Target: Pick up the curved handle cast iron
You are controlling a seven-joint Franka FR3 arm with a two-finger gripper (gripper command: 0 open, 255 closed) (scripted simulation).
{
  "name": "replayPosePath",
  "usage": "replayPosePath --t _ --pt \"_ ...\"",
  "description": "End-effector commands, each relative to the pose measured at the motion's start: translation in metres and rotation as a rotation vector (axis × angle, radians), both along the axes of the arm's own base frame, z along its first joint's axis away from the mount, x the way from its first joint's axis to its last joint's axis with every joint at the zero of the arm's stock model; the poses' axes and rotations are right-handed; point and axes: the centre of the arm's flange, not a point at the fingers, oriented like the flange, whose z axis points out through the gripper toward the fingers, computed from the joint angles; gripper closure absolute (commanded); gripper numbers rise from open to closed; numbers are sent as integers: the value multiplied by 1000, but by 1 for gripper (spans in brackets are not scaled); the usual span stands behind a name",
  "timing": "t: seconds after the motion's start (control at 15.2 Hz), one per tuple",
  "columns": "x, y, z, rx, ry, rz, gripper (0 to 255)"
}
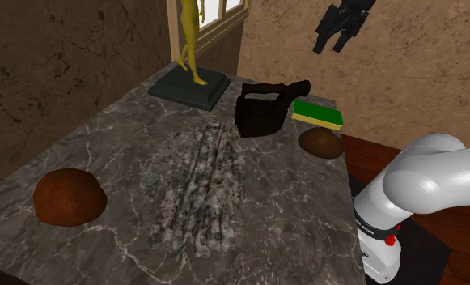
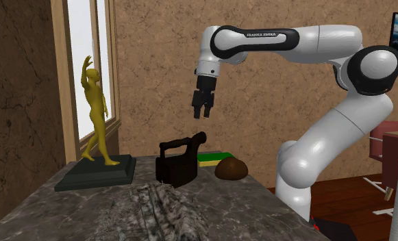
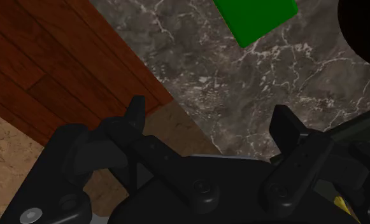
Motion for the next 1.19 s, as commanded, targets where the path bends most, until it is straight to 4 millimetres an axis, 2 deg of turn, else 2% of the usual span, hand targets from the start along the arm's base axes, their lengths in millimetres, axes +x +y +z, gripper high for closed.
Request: replayPosePath --t 0.0,0.26,0.46,0.73,0.99,1.12 --pt "0 0 0 0 0 0 0" --pt "15 54 -2 -34 37 233 0" --pt "17 95 -5 -60 65 408 0" --pt "9 150 -11 -94 102 641 0" --pt "-11 200 -18 -128 138 871 0" --pt "-11 200 -28 -128 138 871 0"
